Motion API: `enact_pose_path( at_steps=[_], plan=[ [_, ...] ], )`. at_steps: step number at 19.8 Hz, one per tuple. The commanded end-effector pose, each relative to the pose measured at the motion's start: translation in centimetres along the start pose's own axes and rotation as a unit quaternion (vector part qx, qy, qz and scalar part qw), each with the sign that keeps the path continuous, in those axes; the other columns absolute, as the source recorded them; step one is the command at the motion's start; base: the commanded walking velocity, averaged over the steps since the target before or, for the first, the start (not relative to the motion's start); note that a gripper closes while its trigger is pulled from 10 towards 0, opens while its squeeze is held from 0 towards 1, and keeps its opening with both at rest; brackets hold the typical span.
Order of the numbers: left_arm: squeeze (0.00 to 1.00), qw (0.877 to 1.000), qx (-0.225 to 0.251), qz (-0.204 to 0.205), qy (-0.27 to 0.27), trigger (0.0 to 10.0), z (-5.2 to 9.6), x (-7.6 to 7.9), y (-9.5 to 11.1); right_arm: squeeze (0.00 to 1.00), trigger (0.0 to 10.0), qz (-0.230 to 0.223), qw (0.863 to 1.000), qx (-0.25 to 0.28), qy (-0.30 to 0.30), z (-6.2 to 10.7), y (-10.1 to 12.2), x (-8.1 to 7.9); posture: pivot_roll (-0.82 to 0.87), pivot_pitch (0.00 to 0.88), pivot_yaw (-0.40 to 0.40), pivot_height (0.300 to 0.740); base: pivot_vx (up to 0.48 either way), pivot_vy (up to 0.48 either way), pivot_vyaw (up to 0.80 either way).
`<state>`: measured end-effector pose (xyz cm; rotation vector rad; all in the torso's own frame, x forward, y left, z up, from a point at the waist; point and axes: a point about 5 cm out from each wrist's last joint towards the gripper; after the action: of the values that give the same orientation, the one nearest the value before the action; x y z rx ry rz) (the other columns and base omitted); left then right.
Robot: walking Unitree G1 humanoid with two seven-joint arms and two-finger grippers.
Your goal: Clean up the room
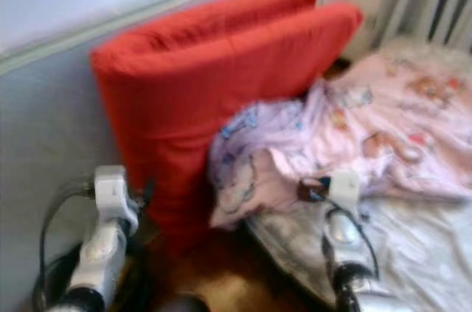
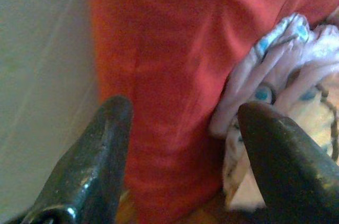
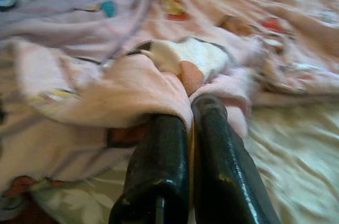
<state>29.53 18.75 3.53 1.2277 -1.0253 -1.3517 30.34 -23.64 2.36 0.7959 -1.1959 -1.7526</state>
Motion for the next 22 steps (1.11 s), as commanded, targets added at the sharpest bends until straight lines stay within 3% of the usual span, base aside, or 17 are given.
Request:
enact_pose_path(
  at_steps=[1, 6, 8, 10, 12, 15, 16, 17, 18, 19, 20, 22],
  plan=[
    [0.0, 1.0, 0.026, -0.006, 0.002, 10.0, -0.8, -0.3, 1.5, 0.0, 10.0, -0.01, 0.999, 0.024, -0.029, -0.3, 1.0, 0.9, 0.05, 0.057, 0.017, 0.74, 0.0, 0.0, 0.0],
    [0.0, 1.0, 0.022, -0.009, 0.003, 10.0, -0.9, -0.4, 1.4, 0.0, 10.0, -0.017, 0.994, 0.075, -0.074, -0.4, 2.3, 1.9, 0.05, 0.058, 0.02, 0.74, 0.0, 0.0, 0.0],
    [0.0, 1.0, 0.023, -0.009, 0.003, 10.0, -0.9, -0.5, 1.4, 0.0, 10.0, -0.009, 0.987, 0.098, -0.13, -0.3, 2.8, 3.1, 0.05, 0.058, 0.02, 0.74, 0.0, 0.0, 0.0],
    [0.0, 1.0, 0.022, -0.009, 0.004, 10.0, -0.8, -0.5, 1.3, 0.0, 10.0, 0.006, 0.982, 0.102, -0.161, 0.0, 2.3, 4.5, 0.04, 0.06, 0.016, 0.74, 0.0, 0.0, 0.0],
    [0.0, 1.0, 0.02, -0.008, 0.003, 10.0, -0.7, -0.4, 1.2, 0.0, 10.0, 0.044, 0.981, 0.086, -0.168, 1.0, 0.2, 5.6, 0.03, 0.061, 0.01, 0.74, 0.0, 0.0, 0.0],
    [0.0, 1.0, 0.018, -0.004, 0.0, 10.0, -0.8, -0.1, 1.1, 0.0, 10.0, 0.084, 0.981, -0.009, -0.177, 3.0, -4.5, 7.8, 0.02, 0.06, 0.003, 0.74, 0.0, 0.0, 0.0],
    [0.0, 1.0, 0.017, -0.003, -0.001, 10.0, -0.8, 0.0, 1.1, 0.0, 10.0, 0.073, 0.972, -0.081, -0.207, 4.7, -7.5, 9.4, 0.01, 0.058, -0.001, 0.74, 0.0, 0.0, 0.0],
    [0.0, 1.0, 0.015, -0.002, -0.001, 10.0, -0.8, 0.1, 1.0, 0.0, 10.0, 0.011, 0.951, -0.144, -0.273, 6.6, -10.0, 11.5, 0.01, 0.058, -0.003, 0.74, 0.0, 0.0, 0.0],
    [0.0, 1.0, 0.015, -0.002, -0.001, 10.0, -0.8, 0.1, 1.1, 0.0, 10.0, -0.014, 0.937, -0.174, -0.302, 7.6, -11.1, 12.4, 0.01, 0.057, -0.004, 0.74, 0.0, 0.0, 0.0],
    [0.0, 1.0, 0.016, -0.001, -0.001, 10.0, -0.8, 0.2, 1.1, 0.0, 10.0, -0.022, 0.92, -0.215, -0.328, 9.2, -12.7, 13.5, 0.01, 0.056, -0.005, 0.74, 0.0, 0.0, 0.0],
    [0.0, 1.0, 0.015, 0.0, -0.002, 10.0, -0.8, 0.2, 1.1, 0.0, 10.0, -0.012, 0.911, -0.234, -0.338, 10.1, -13.4, 14.2, 0.01, 0.053, -0.008, 0.74, 0.0, 0.0, 0.0],
    [0.0, 1.0, 0.015, 0.001, -0.002, 10.0, -0.8, 0.2, 1.1, 0.0, 10.0, 0.025, 0.906, -0.254, -0.338, 11.3, -14.2, 15.0, 0.01, 0.052, -0.009, 0.74, 0.0, 0.0, 0.0]
  ],
)
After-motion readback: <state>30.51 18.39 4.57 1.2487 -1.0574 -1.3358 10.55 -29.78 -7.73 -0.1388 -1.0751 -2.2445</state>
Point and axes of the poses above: a point about 5 cm out from each wrist's last joint towards the gripper, its own z axis pointing back from the gripper into the wrist, its own y axis along the axis of the wrist's last joint, x = y × z, and after that the axes turned 11 degrees about -z, right-handed
